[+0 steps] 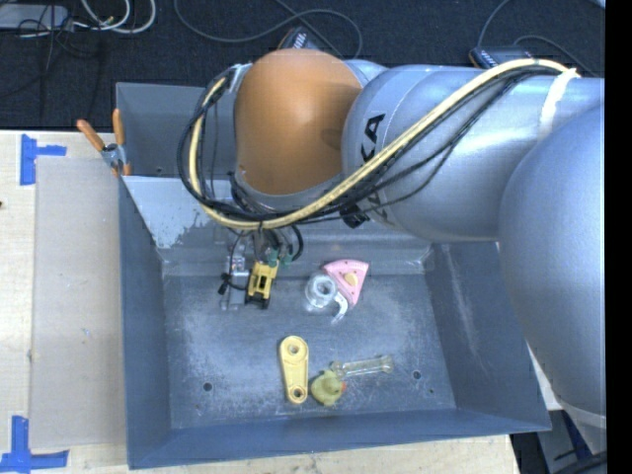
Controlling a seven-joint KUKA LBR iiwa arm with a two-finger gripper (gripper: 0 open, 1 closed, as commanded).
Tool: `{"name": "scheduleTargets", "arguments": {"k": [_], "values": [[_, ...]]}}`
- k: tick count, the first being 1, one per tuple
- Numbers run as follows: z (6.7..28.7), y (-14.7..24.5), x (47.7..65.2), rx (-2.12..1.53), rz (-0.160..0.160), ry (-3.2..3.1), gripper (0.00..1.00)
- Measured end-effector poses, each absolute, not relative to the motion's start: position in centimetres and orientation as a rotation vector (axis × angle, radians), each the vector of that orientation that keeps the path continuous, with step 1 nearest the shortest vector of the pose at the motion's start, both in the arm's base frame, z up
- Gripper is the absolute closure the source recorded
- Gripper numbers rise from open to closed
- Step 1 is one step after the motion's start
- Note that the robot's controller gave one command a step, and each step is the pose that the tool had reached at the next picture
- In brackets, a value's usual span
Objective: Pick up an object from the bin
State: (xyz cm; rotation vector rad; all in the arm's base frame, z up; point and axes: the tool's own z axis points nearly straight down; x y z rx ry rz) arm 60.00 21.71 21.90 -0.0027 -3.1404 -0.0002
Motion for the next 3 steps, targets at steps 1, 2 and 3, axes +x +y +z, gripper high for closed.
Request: {"name": "scheduleTargets", "arguments": {"k": [1, 2, 3], "values": [[18.8, 10.5, 61.7, -0.213, 0.007, -3.130, 0.00], [20.4, 13.3, 62.1, -0.543, 0.006, -3.092, 0.00], [34.8, 9.8, 57.8, -0.479, 0.002, -3.110, 0.00]]}}
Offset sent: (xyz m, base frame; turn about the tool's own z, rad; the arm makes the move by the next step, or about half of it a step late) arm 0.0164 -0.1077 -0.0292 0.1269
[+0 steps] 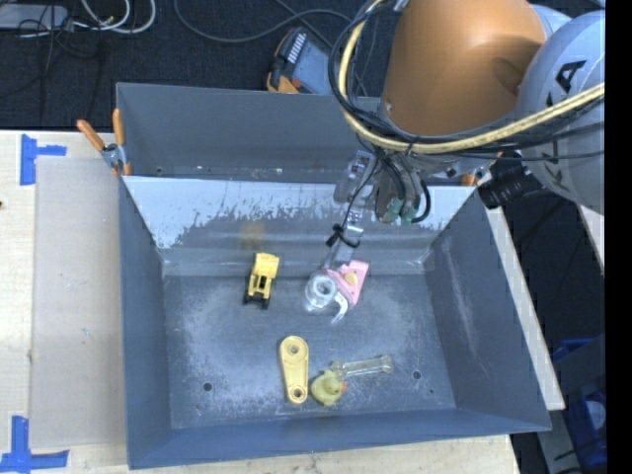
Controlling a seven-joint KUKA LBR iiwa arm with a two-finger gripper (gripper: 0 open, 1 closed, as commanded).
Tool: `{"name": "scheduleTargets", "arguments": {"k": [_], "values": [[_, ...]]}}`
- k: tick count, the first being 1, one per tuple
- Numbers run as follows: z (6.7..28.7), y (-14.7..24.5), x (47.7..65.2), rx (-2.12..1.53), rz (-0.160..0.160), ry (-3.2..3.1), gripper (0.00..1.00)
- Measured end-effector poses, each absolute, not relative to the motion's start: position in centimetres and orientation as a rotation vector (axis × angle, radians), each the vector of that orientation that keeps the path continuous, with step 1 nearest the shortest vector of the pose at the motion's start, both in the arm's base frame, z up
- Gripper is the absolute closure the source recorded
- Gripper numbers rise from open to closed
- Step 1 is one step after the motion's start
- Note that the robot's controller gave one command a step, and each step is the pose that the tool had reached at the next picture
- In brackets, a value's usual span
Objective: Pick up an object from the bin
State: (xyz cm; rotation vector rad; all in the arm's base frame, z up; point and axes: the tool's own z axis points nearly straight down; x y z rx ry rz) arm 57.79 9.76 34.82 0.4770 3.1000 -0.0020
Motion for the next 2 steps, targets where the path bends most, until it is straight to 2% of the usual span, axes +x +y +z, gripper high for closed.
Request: {"name": "scheduleTargets", "arguments": {"k": [1, 2], "values": [[36.11, 10.17, 56.42, 0.865, 0.000, 3.013, 0.00], [36.07, 10.17, 56.42, 0.862, -0.002, 3.014, 1.00]]}}
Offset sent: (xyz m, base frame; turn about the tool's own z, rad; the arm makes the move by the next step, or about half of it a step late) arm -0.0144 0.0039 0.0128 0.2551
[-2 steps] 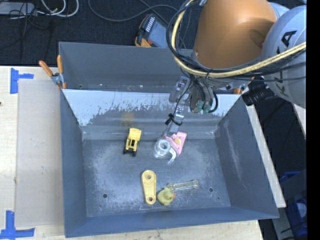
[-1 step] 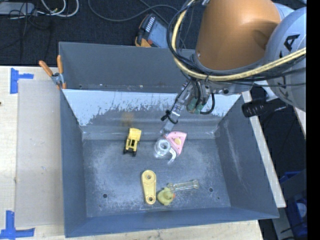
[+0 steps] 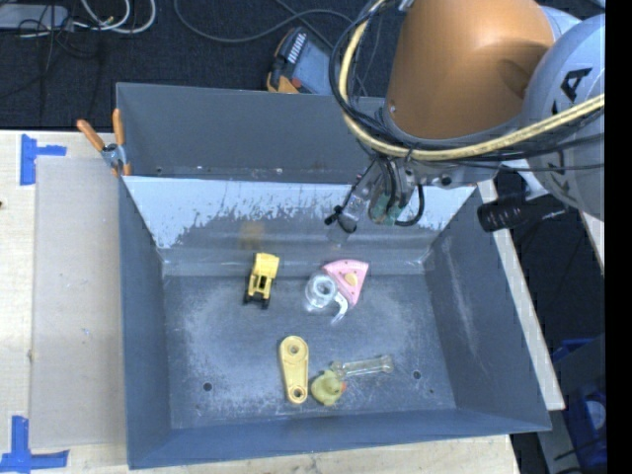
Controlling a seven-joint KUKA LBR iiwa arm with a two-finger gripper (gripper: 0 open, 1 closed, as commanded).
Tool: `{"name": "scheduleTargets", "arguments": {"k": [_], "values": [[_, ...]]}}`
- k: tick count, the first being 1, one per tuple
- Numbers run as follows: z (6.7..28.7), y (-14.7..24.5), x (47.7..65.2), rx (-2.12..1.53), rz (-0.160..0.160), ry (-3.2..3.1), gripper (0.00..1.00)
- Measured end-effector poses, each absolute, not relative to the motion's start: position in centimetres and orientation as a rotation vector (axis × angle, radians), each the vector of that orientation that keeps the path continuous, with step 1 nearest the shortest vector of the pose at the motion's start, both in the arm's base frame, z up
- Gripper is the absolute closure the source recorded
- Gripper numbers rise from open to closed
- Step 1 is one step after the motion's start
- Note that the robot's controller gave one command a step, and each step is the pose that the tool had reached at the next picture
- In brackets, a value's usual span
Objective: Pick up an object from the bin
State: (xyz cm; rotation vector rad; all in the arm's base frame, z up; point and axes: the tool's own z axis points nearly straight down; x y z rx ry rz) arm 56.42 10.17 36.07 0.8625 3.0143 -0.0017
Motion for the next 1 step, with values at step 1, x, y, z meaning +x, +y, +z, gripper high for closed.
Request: {"name": "scheduleTargets", "arguments": {"k": [1], "values": [[34.14, 12.58, 58.52, 0.964, -0.002, 2.985, 1.00]]}}
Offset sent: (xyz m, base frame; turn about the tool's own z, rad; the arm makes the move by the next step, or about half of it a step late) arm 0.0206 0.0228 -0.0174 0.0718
